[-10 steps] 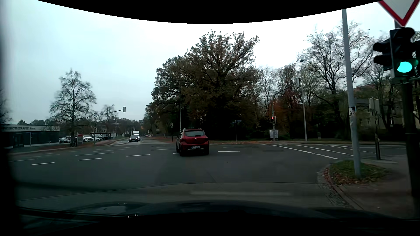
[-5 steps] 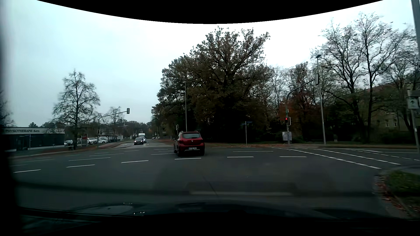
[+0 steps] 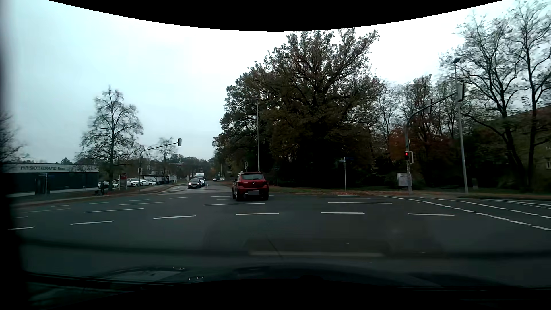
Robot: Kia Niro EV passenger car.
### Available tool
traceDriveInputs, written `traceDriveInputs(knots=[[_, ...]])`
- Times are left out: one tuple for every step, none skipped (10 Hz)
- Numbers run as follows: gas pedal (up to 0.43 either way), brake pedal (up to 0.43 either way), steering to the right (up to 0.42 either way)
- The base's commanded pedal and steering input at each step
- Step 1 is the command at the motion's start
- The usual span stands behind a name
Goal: Follow the waypoints while adhering to traffic rules and regulations
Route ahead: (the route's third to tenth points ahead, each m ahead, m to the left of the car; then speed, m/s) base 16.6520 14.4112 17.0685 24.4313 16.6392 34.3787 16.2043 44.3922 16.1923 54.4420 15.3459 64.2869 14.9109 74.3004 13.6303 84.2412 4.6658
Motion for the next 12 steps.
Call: traceDriveInputs(knots=[[0.169,0.0,-0.153],[0.157,0.0,-0.16],[0.138,0.0,-0.165],[0.13,0.0,-0.166],[0.118,0.0,-0.165],[0.11,0.0,-0.165],[0.11,0.0,-0.161],[0.11,0.0,-0.16],[0.11,0.0,-0.16],[0.11,0.0,-0.159],[0.11,0.0,-0.156],[0.11,0.0,-0.156]])
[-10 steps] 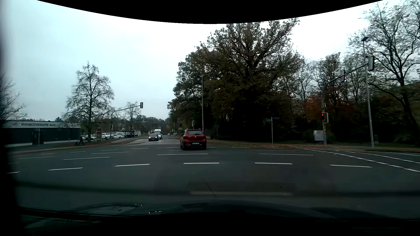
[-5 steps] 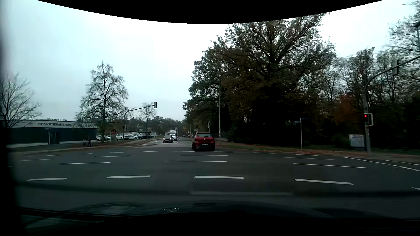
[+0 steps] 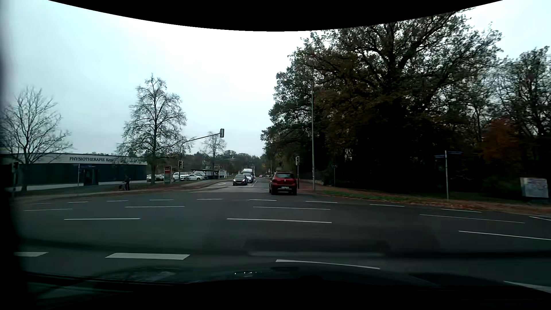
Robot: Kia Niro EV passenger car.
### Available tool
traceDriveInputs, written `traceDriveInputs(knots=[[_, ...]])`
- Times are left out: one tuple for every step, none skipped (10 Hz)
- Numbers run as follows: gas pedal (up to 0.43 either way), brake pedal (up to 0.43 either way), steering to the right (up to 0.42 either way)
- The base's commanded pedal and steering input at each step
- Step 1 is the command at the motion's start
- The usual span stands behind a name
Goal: Follow the waypoints while adhering to traffic rules and regulations
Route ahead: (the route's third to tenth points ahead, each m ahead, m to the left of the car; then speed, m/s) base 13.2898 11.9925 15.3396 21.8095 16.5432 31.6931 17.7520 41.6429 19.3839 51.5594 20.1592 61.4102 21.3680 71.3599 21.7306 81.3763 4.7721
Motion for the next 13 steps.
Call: traceDriveInputs(knots=[[0.11,0.0,-0.156],[0.11,0.0,-0.156],[0.11,0.0,-0.156],[0.11,0.0,-0.157],[0.11,0.0,-0.161],[0.11,0.0,-0.171],[0.11,0.0,-0.184],[0.11,0.0,-0.201],[0.118,0.0,-0.224],[0.118,0.0,-0.246],[0.118,0.0,-0.265],[0.118,0.0,-0.28],[0.13,0.0,-0.292]])
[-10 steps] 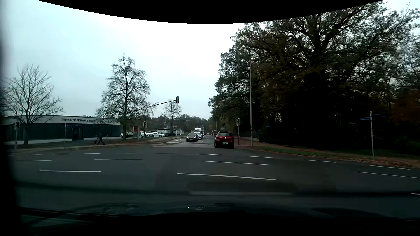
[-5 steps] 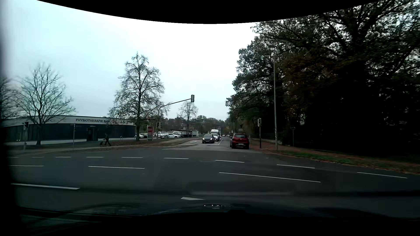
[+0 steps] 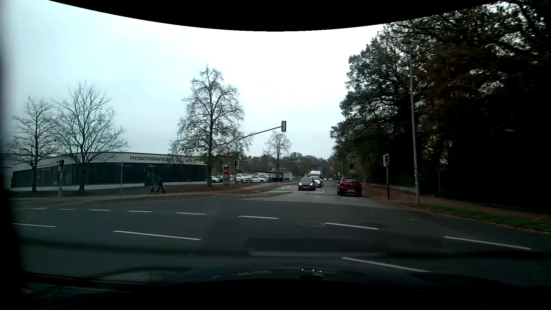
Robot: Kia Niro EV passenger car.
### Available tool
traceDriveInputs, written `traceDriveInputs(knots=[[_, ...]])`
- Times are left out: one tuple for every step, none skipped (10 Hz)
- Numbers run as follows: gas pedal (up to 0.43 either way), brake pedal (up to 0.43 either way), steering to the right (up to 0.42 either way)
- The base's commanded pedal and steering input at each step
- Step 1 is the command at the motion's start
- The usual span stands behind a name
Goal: Follow the waypoints while adhering to traffic rules and regulations
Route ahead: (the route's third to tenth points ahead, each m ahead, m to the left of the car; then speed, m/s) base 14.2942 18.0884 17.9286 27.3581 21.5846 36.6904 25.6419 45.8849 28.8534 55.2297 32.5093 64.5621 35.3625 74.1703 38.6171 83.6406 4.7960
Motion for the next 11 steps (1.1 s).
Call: traceDriveInputs(knots=[[0.138,0.0,-0.299],[0.138,0.0,-0.305],[0.138,0.0,-0.318],[0.0,0.0,-0.329],[0.0,0.0,-0.335],[0.0,0.0,-0.343],[0.0,0.0,-0.349],[0.0,0.0,-0.353],[0.0,0.018,-0.355],[0.0,0.049,-0.36],[0.0,0.085,-0.368]])
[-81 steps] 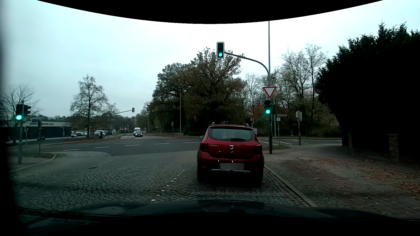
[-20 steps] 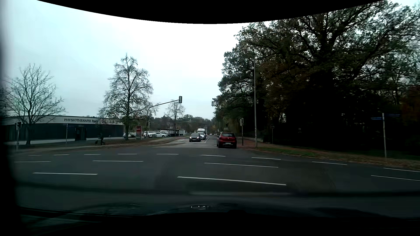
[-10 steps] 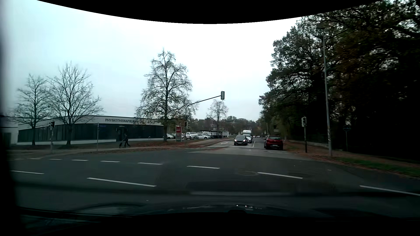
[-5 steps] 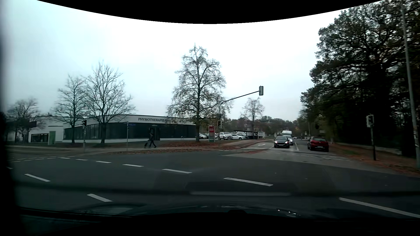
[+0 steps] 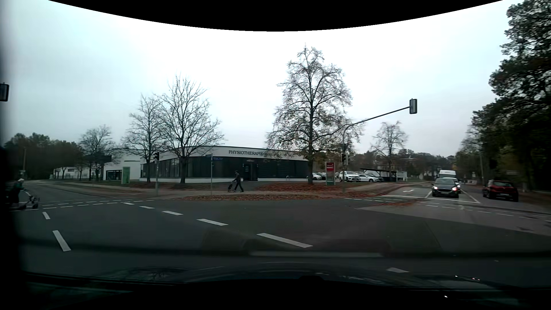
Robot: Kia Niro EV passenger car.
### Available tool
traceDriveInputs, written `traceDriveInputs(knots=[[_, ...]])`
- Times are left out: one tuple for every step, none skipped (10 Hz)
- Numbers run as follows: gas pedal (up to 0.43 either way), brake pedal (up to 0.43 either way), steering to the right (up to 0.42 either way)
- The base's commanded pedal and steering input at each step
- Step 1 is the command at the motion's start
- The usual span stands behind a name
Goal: Follow the waypoints while adhering to traffic rules and regulations
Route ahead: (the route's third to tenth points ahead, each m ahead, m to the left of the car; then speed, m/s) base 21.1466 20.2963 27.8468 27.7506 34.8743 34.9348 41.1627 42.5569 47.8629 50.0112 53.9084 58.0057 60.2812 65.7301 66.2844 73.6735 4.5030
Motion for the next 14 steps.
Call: traceDriveInputs(knots=[[0.0,0.116,-0.376],[0.0,0.11,-0.383],[0.0,0.098,-0.386],[0.0,0.091,-0.386],[0.0,0.098,-0.386],[0.0,0.091,-0.386],[0.0,0.091,-0.386],[0.0,0.085,-0.391],[0.0,0.079,-0.398],[0.0,0.073,-0.405],[0.0,0.073,-0.408],[0.0,0.073,-0.409],[0.0,0.073,-0.408],[0.0,0.079,-0.404]])
